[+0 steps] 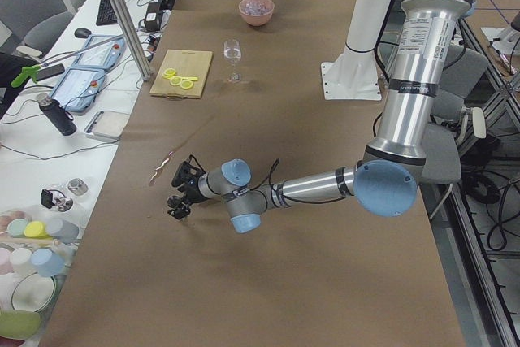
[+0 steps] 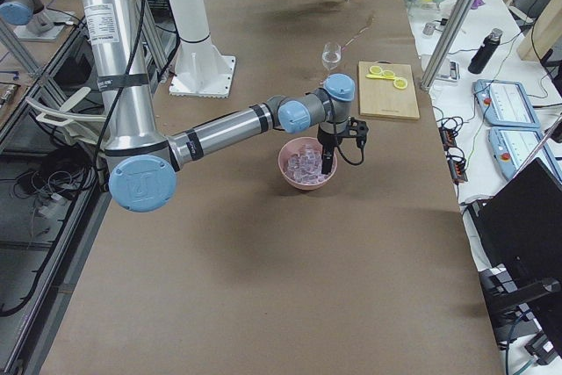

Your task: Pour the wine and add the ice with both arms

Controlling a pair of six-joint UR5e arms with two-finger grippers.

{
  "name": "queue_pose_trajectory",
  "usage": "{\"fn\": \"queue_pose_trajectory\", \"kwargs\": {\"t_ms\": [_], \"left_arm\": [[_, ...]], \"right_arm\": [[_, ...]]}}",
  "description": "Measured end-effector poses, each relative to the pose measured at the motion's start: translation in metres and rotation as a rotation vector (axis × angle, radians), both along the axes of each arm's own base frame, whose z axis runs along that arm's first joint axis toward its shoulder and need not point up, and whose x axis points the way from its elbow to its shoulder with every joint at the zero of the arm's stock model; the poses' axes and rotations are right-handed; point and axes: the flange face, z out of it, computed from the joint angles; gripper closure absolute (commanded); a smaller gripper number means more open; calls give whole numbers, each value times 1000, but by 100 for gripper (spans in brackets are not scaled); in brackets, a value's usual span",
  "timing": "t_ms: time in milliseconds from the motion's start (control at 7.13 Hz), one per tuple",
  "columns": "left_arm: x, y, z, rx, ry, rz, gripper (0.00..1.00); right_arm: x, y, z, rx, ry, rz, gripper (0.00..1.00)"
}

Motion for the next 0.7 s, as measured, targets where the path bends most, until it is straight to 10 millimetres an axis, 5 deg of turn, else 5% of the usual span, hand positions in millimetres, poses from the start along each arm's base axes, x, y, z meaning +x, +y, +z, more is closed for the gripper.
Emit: {"fn": "queue_pose_trajectory", "kwargs": {"t_ms": [701], "left_arm": [[0,18,26,46,0,-30,2]], "right_arm": [[-25,-1,-3,-12,-2,-17,0]]}}
